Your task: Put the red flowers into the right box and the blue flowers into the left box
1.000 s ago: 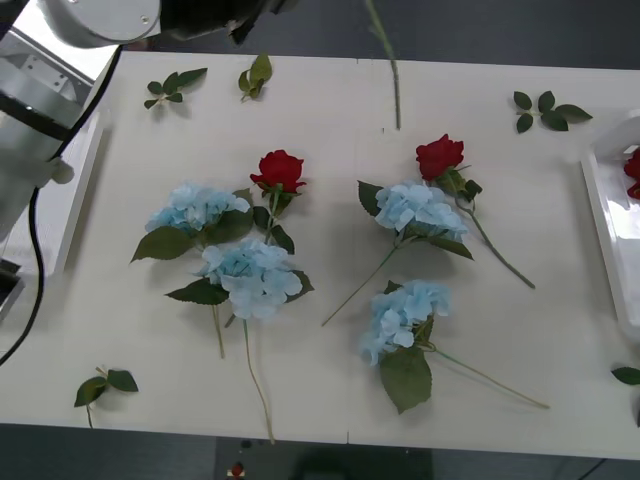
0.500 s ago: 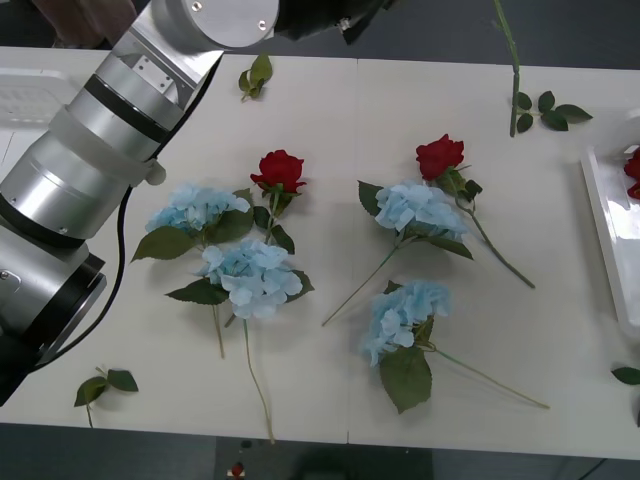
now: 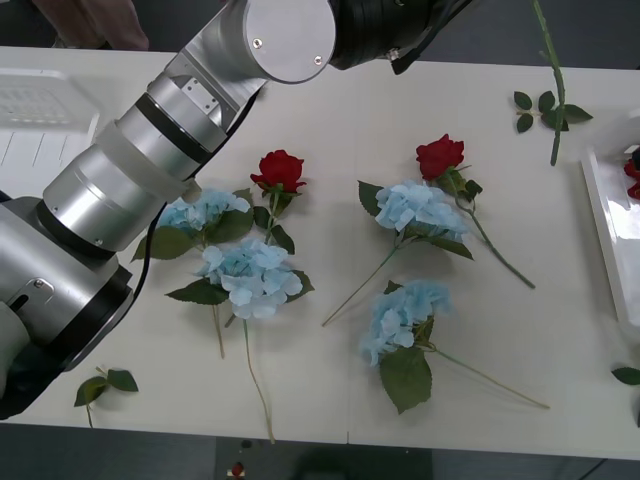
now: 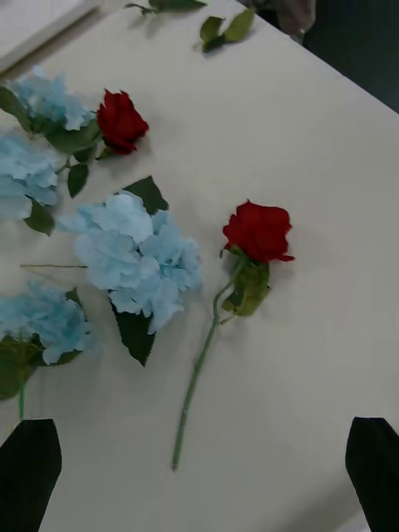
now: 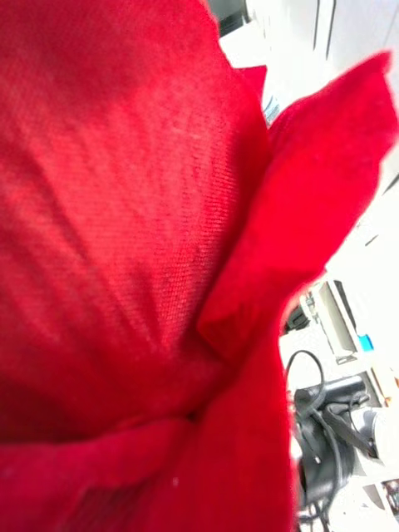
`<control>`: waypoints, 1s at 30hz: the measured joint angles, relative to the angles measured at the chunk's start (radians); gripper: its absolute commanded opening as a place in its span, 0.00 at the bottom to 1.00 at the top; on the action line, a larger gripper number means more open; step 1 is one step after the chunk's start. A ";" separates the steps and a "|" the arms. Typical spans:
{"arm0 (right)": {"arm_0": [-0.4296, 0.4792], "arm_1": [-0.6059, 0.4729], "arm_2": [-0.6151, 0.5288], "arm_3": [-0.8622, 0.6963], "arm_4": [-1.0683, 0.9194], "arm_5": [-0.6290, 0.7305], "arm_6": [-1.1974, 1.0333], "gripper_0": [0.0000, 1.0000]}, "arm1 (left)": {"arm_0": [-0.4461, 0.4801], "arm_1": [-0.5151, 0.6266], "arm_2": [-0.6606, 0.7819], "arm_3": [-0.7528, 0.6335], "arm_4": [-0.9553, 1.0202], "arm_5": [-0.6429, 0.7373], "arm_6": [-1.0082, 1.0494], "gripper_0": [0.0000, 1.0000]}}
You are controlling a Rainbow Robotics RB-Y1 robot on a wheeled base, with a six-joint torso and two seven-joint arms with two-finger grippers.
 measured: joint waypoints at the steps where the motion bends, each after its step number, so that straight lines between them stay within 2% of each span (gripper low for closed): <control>1: 0.000 0.000 0.000 0.000 -0.028 0.009 0.000 1.00 | 0.000 -0.004 0.000 0.006 -0.001 -0.011 0.000 0.00; 7: 0.000 0.000 0.000 0.000 -0.157 0.050 -0.015 1.00 | 0.000 -0.018 0.000 0.036 -0.001 -0.027 0.000 0.00; 12: -0.009 0.010 0.000 -0.002 -0.188 0.054 -0.144 1.00 | 0.000 -0.018 0.000 0.039 -0.012 -0.027 0.000 0.00; 22: -0.110 0.112 0.015 -0.002 -0.188 0.053 -0.382 1.00 | 0.000 -0.018 0.000 0.039 -0.017 -0.027 0.000 0.00; 30: -0.159 0.166 0.044 -0.002 -0.183 0.022 -0.459 1.00 | 0.000 -0.018 0.000 0.039 -0.017 -0.027 0.000 0.00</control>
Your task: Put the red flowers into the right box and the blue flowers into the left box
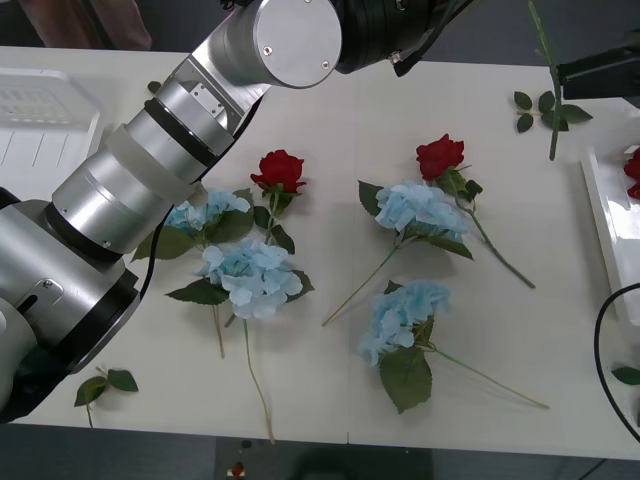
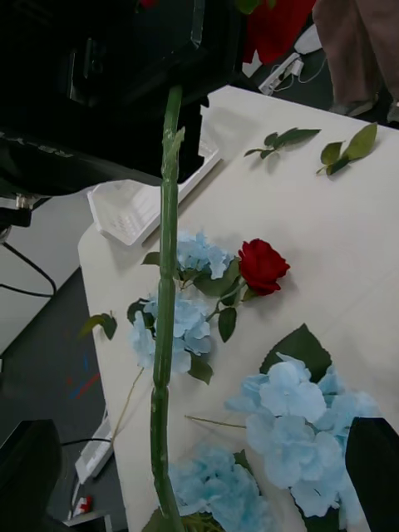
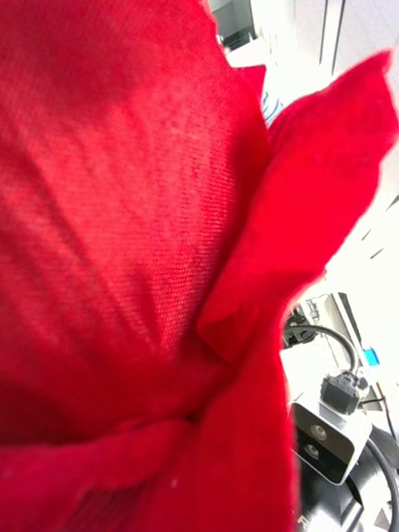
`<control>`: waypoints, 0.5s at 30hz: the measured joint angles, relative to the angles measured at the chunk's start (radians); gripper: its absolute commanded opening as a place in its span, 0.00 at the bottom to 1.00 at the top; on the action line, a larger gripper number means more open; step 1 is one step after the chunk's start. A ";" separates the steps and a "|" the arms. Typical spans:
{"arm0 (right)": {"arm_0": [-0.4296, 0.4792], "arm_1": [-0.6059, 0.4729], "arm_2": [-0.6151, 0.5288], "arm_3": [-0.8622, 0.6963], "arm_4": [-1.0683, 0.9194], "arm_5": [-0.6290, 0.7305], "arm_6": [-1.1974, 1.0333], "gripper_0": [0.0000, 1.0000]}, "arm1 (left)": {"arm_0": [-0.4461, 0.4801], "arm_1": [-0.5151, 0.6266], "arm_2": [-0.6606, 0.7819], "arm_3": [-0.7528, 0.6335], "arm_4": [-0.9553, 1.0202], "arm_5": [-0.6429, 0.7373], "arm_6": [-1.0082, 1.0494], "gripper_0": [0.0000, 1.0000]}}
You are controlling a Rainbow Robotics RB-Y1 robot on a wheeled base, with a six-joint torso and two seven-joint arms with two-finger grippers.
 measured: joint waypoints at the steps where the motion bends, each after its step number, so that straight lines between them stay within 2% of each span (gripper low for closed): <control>1: -0.004 0.007 0.000 0.000 0.002 0.000 -0.014 1.00 | 0.000 0.000 0.000 0.000 0.000 0.000 0.000 0.00; 3: -0.011 0.019 0.000 0.000 0.008 -0.004 -0.031 1.00 | 0.000 0.000 0.000 0.000 0.000 0.000 0.000 0.00; 6: -0.015 0.031 0.001 0.000 0.010 -0.028 -0.034 0.88 | 0.000 0.000 0.000 0.000 0.000 0.000 0.000 0.00; 9: -0.015 0.033 0.015 0.000 0.010 -0.031 -0.035 0.59 | 0.000 0.000 0.000 0.000 0.000 0.000 0.000 0.00; 10: -0.015 0.033 0.026 0.000 0.010 -0.037 -0.036 0.25 | 0.000 0.000 0.000 0.000 0.000 0.000 0.000 0.00; 11: -0.015 0.033 0.037 0.000 0.010 -0.047 -0.037 0.01 | 0.000 0.000 0.000 0.000 0.000 0.000 0.000 0.00; 15: -0.015 0.033 0.078 0.000 0.010 -0.068 -0.042 0.00 | 0.000 0.000 0.000 0.000 0.000 0.000 0.000 0.00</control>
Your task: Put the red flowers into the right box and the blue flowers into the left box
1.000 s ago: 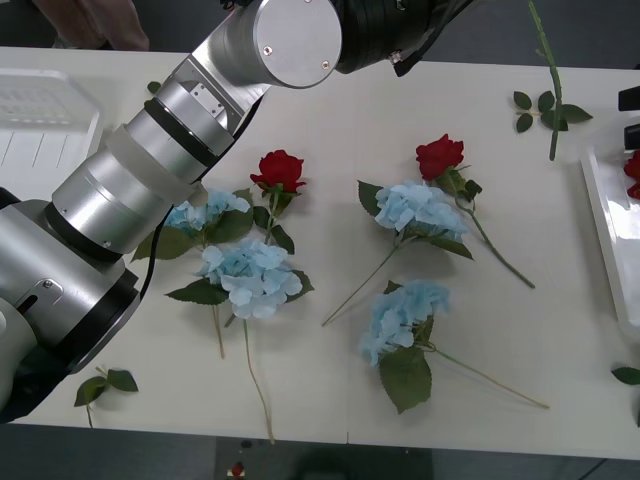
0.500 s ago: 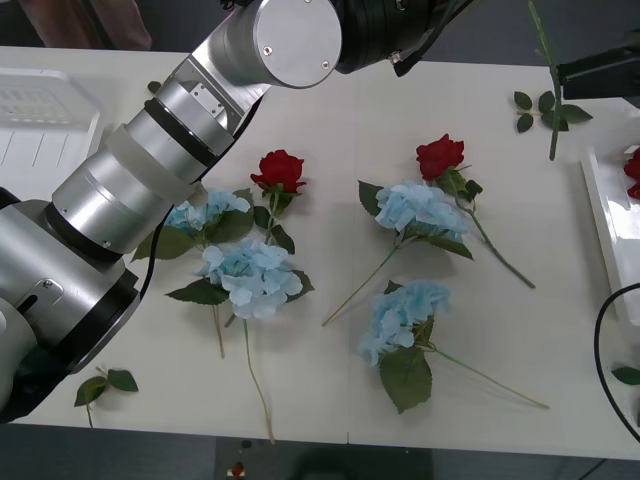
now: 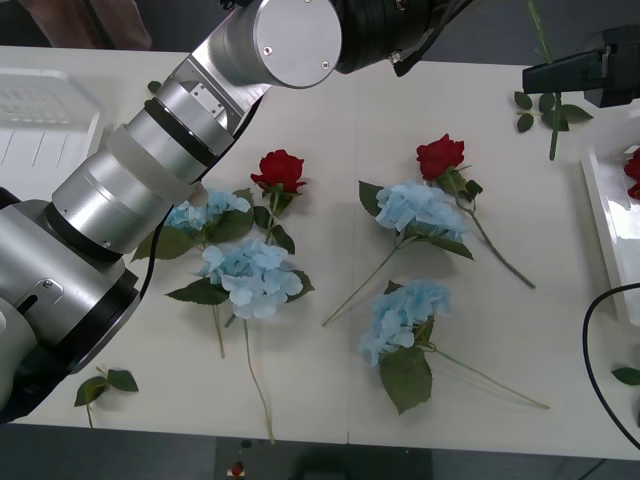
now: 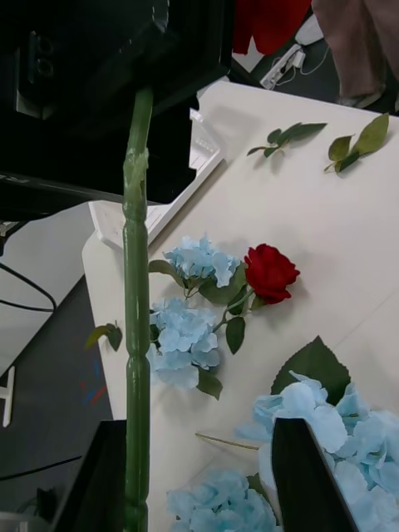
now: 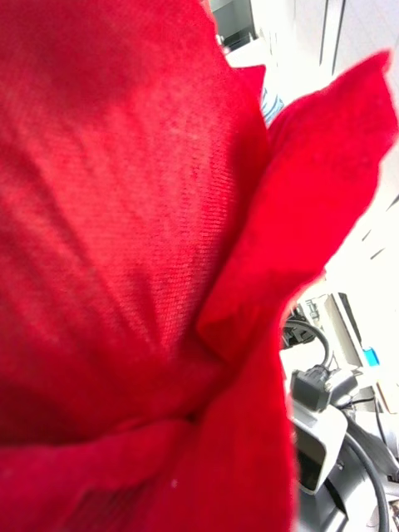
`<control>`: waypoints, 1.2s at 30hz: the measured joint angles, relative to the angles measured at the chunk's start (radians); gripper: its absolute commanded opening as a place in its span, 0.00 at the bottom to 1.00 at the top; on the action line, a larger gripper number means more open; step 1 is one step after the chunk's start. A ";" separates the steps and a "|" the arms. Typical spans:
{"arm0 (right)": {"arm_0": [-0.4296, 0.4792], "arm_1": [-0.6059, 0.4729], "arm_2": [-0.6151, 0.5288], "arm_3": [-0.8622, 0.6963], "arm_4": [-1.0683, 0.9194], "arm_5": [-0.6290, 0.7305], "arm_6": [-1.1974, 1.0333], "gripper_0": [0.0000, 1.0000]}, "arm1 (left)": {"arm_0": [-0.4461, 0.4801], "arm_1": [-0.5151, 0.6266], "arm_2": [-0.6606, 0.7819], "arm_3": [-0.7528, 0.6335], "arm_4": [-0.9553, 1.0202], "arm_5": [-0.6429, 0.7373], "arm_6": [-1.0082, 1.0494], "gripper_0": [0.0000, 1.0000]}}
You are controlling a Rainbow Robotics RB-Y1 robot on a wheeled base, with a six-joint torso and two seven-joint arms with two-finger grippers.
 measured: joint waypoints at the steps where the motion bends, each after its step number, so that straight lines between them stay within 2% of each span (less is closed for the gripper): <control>1: 0.000 0.000 0.006 0.000 0.000 0.000 -0.003 0.00 | 0.000 0.000 0.000 0.000 0.000 0.000 0.000 0.00; 11: 0.000 0.000 0.006 0.000 0.000 0.000 -0.035 0.00 | 0.000 0.000 0.000 0.001 0.000 0.000 0.000 0.00; 12: 0.000 0.000 0.006 0.000 -0.001 0.000 -0.035 0.00 | 0.000 0.000 0.000 0.001 0.000 0.000 0.000 0.38; 13: 0.000 0.000 0.006 0.000 -0.001 0.000 -0.035 0.00 | 0.000 0.000 0.000 0.001 0.000 0.000 0.000 0.60; 14: 0.000 0.000 0.006 0.000 -0.002 0.000 -0.035 0.00 | 0.000 0.000 0.000 0.001 0.000 0.000 0.000 0.79; 16: 0.000 0.000 0.006 0.000 -0.002 0.000 -0.035 0.00 | 0.000 0.000 0.000 0.001 0.000 0.000 0.000 1.00; 27: 0.000 0.000 0.002 0.000 -0.003 0.000 -0.038 0.00 | 0.000 0.000 0.000 0.001 0.000 0.000 0.000 1.00; 36: 0.000 -0.033 -0.059 0.000 0.063 0.034 -0.052 0.00 | 0.000 0.000 0.000 0.002 0.000 0.000 0.000 1.00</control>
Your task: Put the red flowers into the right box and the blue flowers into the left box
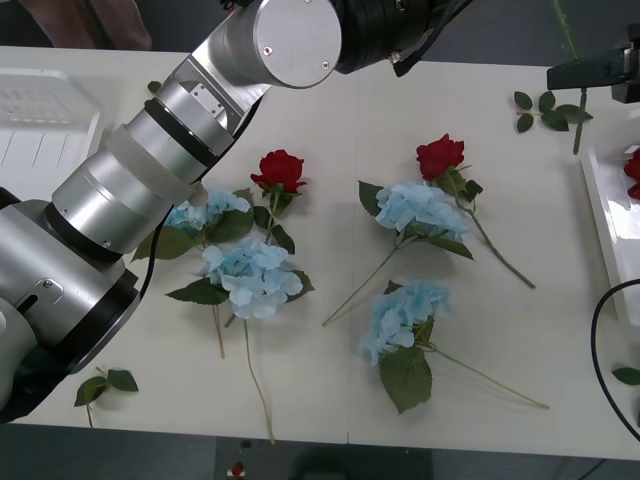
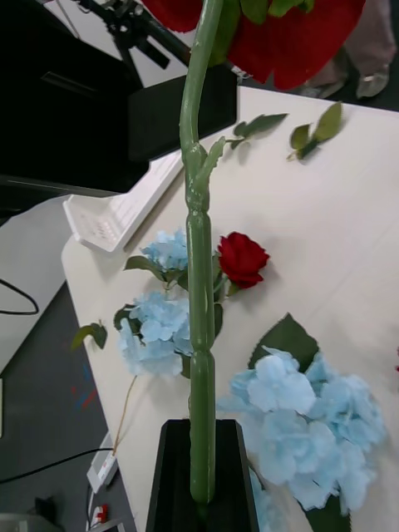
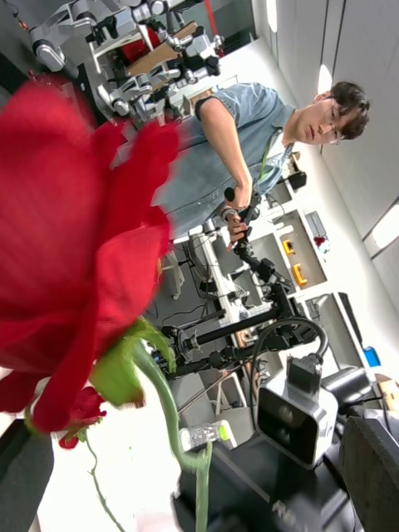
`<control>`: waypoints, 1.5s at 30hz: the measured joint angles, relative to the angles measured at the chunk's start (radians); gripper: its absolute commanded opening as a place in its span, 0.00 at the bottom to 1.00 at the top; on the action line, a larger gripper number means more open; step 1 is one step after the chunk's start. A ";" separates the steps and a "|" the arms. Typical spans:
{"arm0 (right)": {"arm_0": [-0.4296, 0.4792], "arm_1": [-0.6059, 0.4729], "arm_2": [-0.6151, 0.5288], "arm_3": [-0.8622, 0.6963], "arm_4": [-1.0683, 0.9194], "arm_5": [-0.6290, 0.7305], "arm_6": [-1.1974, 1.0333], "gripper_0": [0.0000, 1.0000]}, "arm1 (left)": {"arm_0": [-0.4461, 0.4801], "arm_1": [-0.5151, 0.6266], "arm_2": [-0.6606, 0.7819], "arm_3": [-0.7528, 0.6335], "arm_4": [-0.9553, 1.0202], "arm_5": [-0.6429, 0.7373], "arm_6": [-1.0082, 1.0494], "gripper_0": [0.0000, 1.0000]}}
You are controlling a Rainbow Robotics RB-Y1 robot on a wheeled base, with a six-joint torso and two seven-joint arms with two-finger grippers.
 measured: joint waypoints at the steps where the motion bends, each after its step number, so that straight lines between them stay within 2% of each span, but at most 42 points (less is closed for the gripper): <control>1: 0.000 -0.013 -0.006 0.000 0.009 0.000 -0.005 0.00 | 0.000 0.000 0.000 0.001 0.000 0.000 0.000 1.00; 6: 0.012 -0.088 -0.027 0.000 0.056 0.000 -0.010 0.00 | 0.000 0.026 0.000 0.013 0.001 0.009 0.000 1.00; 12: 0.091 -0.160 -0.082 0.000 0.127 -0.018 -0.010 0.00 | 0.000 0.146 0.001 -0.027 0.084 0.161 0.000 1.00; 15: 0.144 -0.196 -0.102 0.000 0.159 -0.040 -0.010 0.00 | 0.000 0.190 0.042 -0.048 0.091 0.327 0.000 1.00; 18: 0.198 -0.233 -0.114 0.000 0.205 -0.060 -0.010 0.00 | 0.003 0.198 0.157 -0.059 0.082 0.539 0.000 1.00; 21: 0.247 -0.261 -0.129 0.000 0.257 -0.086 -0.010 0.00 | 0.023 0.198 0.279 -0.082 0.076 0.661 0.000 1.00; 24: 0.294 -0.281 -0.147 0.000 0.325 -0.119 -0.010 0.00 | 0.064 0.208 0.357 -0.124 0.098 0.770 0.000 1.00; 28: 0.339 -0.293 -0.171 0.000 0.411 -0.147 -0.010 0.00 | 0.129 0.266 0.378 -0.183 0.127 0.881 0.034 1.00; 33: 0.374 -0.293 -0.195 0.000 0.524 -0.177 -0.010 0.00 | 0.211 0.356 0.378 -0.289 0.131 1.009 0.240 1.00; 39: 0.411 -0.293 -0.184 0.000 0.607 -0.252 -0.014 0.00 | 0.334 0.431 0.379 -0.405 0.152 1.049 0.363 1.00; 45: 0.466 -0.293 -0.098 0.039 0.600 -0.384 -0.015 0.00 | 0.456 0.482 0.379 -0.503 0.059 1.049 0.456 1.00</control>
